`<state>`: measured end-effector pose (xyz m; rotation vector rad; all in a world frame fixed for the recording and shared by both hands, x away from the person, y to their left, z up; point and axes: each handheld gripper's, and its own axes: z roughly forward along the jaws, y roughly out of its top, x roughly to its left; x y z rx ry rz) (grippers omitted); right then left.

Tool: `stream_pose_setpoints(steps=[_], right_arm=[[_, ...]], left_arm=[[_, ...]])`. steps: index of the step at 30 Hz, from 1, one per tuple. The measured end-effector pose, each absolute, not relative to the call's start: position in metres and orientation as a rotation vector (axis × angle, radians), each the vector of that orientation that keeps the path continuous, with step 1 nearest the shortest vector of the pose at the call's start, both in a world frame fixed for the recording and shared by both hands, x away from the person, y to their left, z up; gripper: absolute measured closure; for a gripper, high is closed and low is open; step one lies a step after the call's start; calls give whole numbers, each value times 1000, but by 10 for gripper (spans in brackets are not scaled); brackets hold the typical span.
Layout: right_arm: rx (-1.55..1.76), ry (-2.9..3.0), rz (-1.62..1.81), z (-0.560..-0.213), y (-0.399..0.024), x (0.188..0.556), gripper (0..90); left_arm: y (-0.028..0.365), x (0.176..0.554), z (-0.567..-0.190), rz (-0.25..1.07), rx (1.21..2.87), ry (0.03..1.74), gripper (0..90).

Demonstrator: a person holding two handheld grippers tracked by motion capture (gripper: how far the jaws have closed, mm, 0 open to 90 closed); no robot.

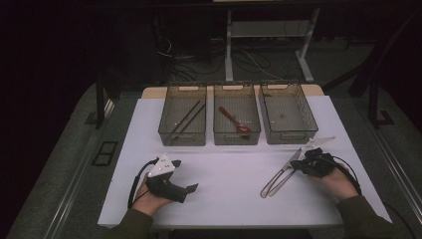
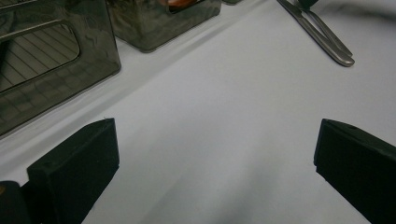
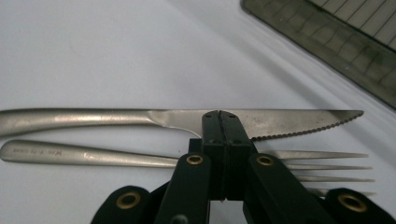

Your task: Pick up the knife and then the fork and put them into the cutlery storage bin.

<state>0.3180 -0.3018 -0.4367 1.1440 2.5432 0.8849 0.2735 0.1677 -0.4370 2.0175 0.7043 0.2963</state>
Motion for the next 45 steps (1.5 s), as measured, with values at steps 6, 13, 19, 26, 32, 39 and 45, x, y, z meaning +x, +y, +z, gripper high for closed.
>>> stream_pose_setpoints(steps=[6, 13, 19, 26, 32, 39, 45], right_arm=[[1133, 2566, 852, -439, -299, 318, 887], [1111, 2575, 813, -439, -298, 317, 888], [1114, 2587, 799, -438, -302, 312, 888], [1106, 2612, 793, -437, -310, 301, 888], [1091, 2672, 773, -435, -316, 292, 888], [1079, 2716, 766, -433, -320, 281, 888], [1053, 2761, 756, -431, -323, 269, 888]], left_arm=[[167, 274, -437, 294, 2023, 703, 0], [167, 273, -437, 295, 2020, 703, 0], [167, 274, -437, 293, 2022, 702, 0], [166, 273, -438, 292, 2027, 701, 0], [167, 273, -438, 291, 2026, 700, 0], [166, 273, -438, 289, 2026, 700, 0], [166, 273, -438, 289, 2026, 700, 0]])
